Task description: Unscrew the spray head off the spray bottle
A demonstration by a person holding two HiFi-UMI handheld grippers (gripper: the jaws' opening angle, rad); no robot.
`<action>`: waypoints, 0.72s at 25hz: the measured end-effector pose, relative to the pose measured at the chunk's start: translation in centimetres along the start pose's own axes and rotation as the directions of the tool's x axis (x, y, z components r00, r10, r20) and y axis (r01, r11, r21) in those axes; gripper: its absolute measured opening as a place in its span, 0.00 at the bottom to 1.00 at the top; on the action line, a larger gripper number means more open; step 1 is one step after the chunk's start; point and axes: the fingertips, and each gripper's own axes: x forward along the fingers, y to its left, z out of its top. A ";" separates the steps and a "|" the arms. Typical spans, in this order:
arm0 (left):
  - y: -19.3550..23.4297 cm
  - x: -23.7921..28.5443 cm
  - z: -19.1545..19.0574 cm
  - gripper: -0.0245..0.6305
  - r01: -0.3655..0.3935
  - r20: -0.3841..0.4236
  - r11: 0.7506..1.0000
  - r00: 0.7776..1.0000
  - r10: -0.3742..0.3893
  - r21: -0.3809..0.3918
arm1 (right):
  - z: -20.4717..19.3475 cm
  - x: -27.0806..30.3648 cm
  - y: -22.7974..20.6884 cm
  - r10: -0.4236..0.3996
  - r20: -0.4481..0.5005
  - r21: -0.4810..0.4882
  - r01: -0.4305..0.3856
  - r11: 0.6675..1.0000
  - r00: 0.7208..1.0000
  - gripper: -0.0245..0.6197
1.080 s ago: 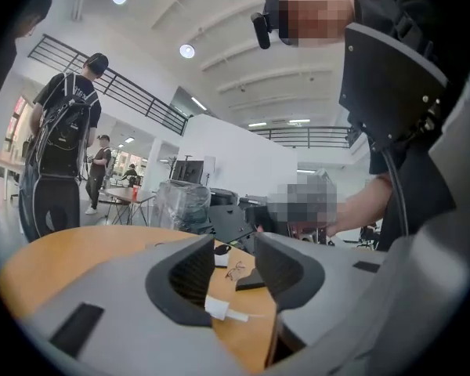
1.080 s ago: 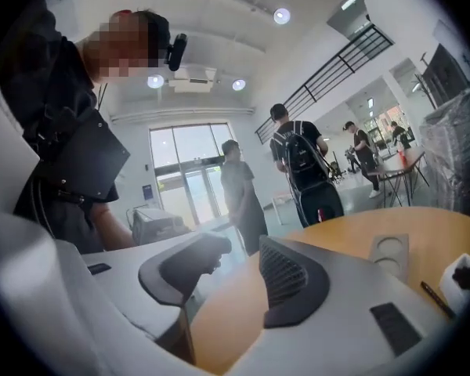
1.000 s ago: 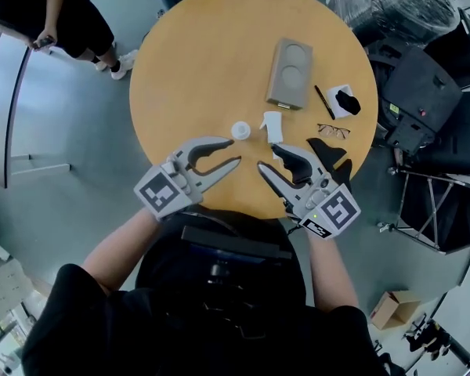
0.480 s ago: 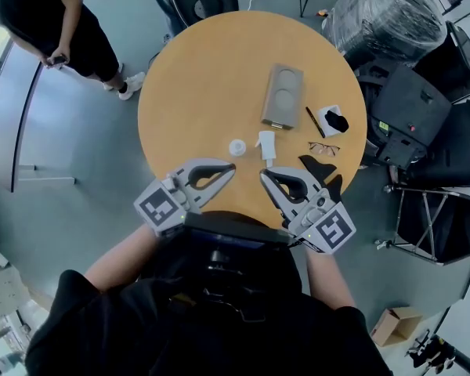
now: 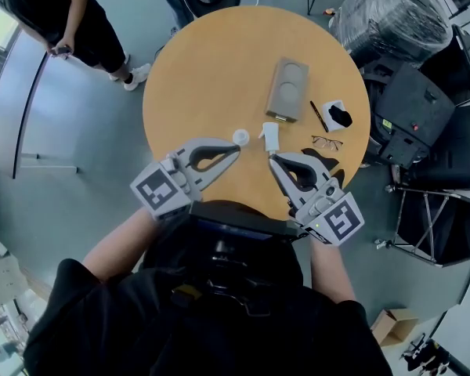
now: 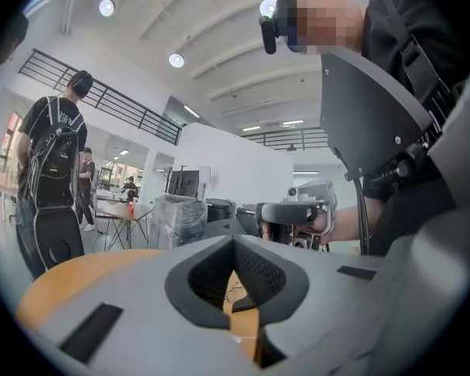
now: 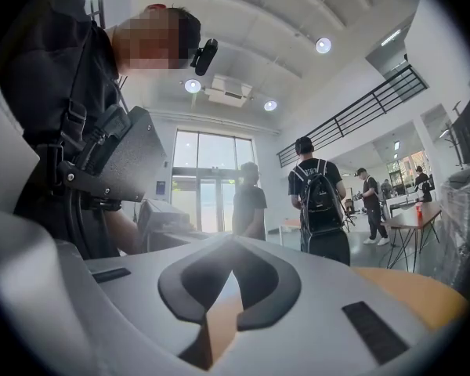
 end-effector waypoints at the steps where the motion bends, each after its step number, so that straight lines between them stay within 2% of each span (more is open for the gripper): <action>1: -0.1 -0.1 -0.1 0.04 -0.001 -0.002 1.000 1.000 0.001 0.000 | -0.1 0.0 0.2 0.002 -0.003 0.003 -0.002 1.000 1.000 0.04; 18: -1.8 0.9 -0.6 0.04 0.026 -0.014 1.000 1.000 -0.026 0.003 | -1.5 -0.1 1.4 0.027 -0.039 0.009 -0.027 1.000 0.999 0.04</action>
